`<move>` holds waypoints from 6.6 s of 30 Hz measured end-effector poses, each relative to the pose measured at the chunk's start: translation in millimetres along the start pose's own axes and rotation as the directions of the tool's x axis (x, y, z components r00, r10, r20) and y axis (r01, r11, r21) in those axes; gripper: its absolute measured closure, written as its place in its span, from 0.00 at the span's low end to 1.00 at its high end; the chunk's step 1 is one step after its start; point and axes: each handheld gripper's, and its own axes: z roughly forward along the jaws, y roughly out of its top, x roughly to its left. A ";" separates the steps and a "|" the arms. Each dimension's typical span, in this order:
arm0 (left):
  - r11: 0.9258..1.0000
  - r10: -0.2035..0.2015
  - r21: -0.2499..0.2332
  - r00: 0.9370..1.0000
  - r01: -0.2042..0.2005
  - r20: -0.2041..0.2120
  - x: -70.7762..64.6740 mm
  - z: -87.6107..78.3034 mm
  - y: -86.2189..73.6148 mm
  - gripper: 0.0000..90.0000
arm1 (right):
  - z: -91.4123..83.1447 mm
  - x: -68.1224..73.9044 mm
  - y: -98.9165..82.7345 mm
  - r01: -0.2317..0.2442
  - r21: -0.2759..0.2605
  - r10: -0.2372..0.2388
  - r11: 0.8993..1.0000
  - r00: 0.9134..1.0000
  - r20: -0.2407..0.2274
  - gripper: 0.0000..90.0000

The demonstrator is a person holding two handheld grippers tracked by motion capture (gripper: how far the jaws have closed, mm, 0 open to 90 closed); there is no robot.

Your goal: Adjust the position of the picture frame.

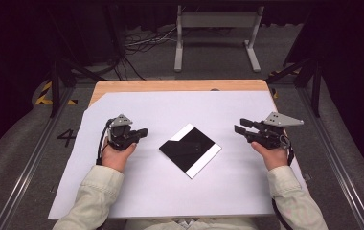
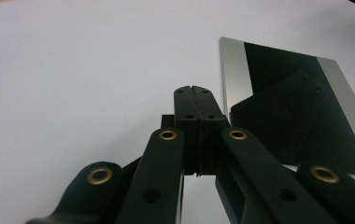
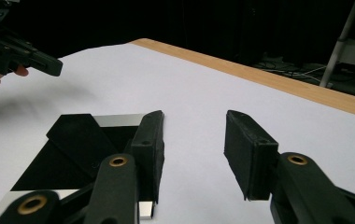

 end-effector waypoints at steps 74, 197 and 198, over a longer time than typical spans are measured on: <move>0.923 -0.106 0.384 0.960 -0.001 0.258 -42.2 57.8 -2.1 1.00 | -9.5 -6.1 2.8 -0.069 0.047 0.070 0.997 0.997 -0.036 0.65; 0.994 -0.059 0.098 0.988 0.045 0.141 -14.5 6.5 -2.7 0.90 | 134.4 42.6 -4.2 0.064 0.540 -0.035 0.839 0.997 -0.065 1.00; 0.994 -0.056 0.097 0.989 0.042 0.140 -14.3 6.6 -2.7 0.90 | 135.3 44.7 -3.8 0.069 0.542 -0.037 0.837 0.997 -0.069 1.00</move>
